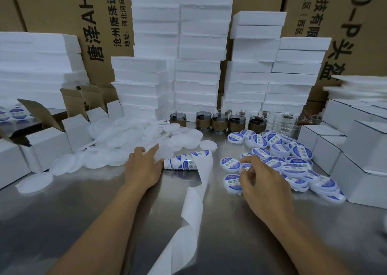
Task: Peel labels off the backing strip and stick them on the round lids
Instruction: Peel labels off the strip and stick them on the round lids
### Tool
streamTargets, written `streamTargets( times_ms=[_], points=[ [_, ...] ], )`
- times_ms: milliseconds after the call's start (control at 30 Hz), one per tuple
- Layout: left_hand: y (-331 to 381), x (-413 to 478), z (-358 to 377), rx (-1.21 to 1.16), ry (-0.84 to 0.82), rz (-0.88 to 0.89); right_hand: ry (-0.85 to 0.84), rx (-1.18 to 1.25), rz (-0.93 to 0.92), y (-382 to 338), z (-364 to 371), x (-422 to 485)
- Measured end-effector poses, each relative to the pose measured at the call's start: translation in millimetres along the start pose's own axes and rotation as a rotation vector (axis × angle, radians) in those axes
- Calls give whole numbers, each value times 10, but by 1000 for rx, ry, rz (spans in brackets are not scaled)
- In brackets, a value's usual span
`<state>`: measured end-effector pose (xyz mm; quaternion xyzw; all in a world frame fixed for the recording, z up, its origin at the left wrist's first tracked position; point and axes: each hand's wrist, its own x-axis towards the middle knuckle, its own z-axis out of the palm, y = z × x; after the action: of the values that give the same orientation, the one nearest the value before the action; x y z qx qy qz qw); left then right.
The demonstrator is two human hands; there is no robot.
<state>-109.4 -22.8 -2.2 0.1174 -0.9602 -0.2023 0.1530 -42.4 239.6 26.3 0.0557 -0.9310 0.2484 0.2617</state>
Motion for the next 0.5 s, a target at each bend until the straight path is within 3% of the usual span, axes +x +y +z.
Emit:
streamTargets(
  times_ms=[167, 500],
  points=[
    [14, -3, 14, 27, -21, 0, -6, -6, -9, -1, 1, -5],
    [63, 46, -68, -290, -18, -167, -2, 3, -12, -9, 29, 6]
  ],
)
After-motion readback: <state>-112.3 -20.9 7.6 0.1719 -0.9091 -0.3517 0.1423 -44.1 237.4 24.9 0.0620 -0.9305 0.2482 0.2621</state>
